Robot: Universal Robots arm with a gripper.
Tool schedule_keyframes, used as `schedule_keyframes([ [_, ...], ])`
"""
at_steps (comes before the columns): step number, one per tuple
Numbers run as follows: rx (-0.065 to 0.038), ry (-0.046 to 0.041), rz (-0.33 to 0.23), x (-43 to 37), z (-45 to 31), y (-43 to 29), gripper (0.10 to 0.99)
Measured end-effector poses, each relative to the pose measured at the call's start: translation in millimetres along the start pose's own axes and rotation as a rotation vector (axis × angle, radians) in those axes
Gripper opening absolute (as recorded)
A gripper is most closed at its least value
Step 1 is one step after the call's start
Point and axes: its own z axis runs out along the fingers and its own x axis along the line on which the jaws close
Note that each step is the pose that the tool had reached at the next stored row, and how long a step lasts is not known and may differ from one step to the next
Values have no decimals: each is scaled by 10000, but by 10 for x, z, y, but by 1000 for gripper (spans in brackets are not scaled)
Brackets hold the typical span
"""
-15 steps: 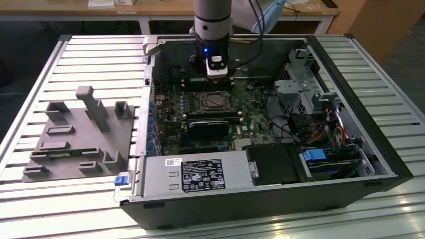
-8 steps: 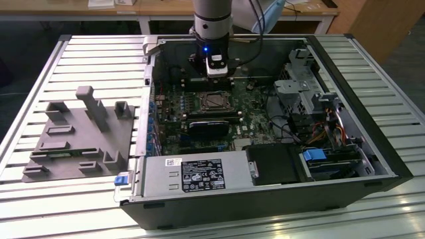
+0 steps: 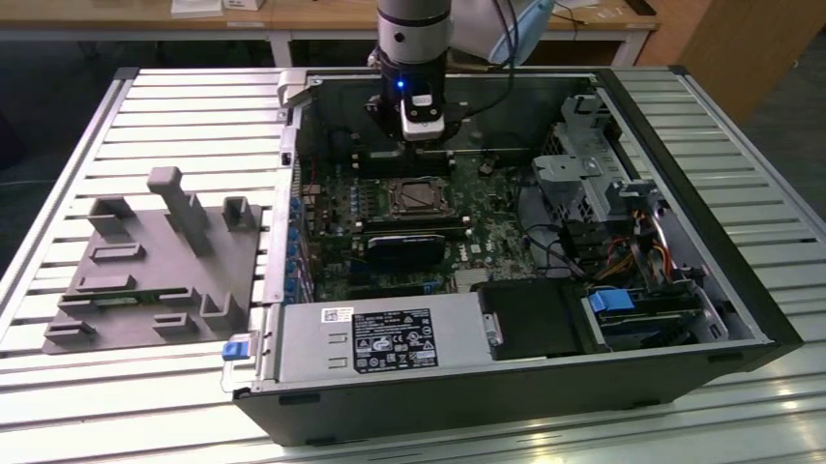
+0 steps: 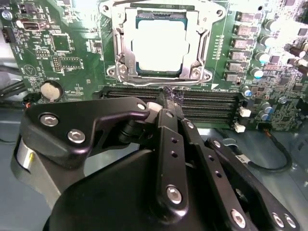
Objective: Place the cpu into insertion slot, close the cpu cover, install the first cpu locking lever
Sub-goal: 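Install the first cpu locking lever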
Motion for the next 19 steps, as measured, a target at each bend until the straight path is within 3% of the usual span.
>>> schedule_keyframes([
  [5,2,-2,1,-30,-5,-54,102],
  [19,54,-30,-3,-180,-25,-317,102],
])
